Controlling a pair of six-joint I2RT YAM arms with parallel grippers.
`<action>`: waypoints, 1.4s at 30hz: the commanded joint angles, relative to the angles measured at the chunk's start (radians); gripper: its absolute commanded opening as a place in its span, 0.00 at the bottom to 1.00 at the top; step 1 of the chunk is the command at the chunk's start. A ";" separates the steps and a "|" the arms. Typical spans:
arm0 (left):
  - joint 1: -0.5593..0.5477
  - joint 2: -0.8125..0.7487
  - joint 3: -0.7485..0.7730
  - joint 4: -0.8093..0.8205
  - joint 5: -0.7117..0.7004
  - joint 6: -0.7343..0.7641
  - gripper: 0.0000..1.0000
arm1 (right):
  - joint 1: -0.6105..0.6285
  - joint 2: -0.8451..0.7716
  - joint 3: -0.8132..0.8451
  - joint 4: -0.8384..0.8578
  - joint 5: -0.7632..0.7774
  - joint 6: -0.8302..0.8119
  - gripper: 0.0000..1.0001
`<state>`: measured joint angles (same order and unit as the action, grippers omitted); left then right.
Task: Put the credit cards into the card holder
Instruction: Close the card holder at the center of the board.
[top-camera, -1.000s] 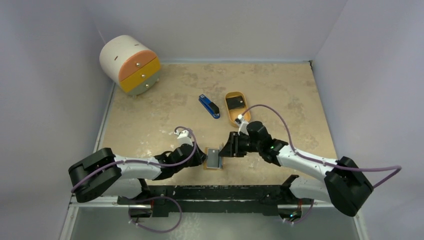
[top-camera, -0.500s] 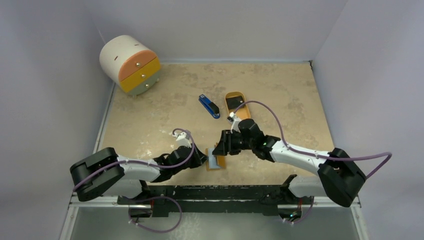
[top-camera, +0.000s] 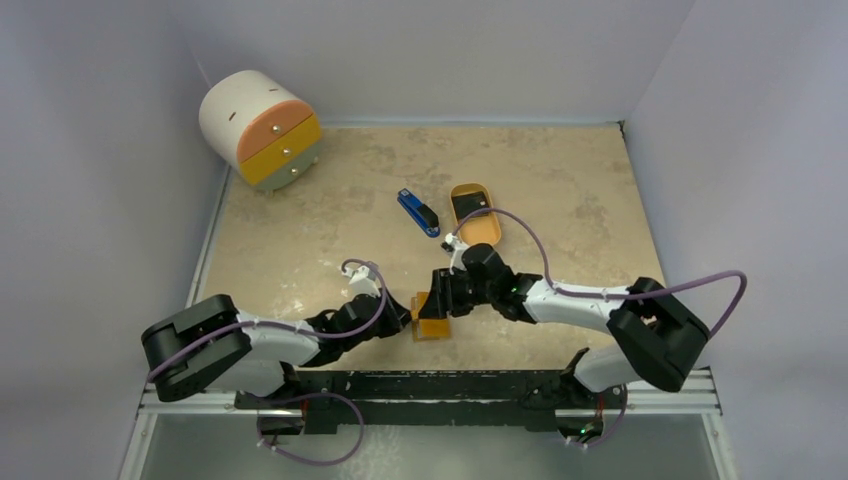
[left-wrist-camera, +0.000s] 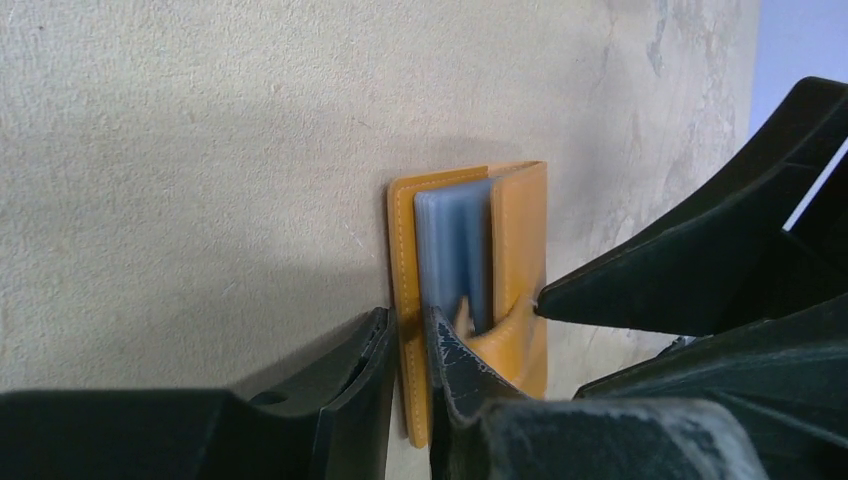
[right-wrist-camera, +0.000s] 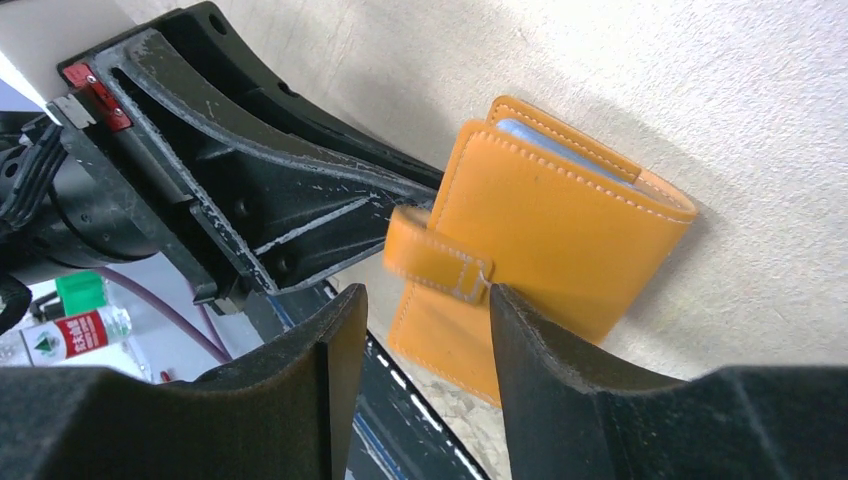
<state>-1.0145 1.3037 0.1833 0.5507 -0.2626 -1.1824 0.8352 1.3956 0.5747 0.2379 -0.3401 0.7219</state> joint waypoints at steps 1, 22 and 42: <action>0.003 0.025 -0.012 0.041 -0.016 -0.023 0.16 | 0.009 0.008 0.017 0.102 -0.016 0.032 0.52; 0.003 -0.017 -0.027 -0.008 -0.052 -0.023 0.15 | 0.005 -0.362 -0.053 -0.322 0.355 0.076 0.41; 0.004 -0.073 -0.016 -0.097 -0.074 -0.002 0.15 | 0.068 -0.001 0.088 -0.104 0.216 0.009 0.33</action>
<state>-1.0145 1.2648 0.1699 0.5121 -0.3019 -1.1938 0.8963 1.3453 0.6140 0.0841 -0.1013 0.7517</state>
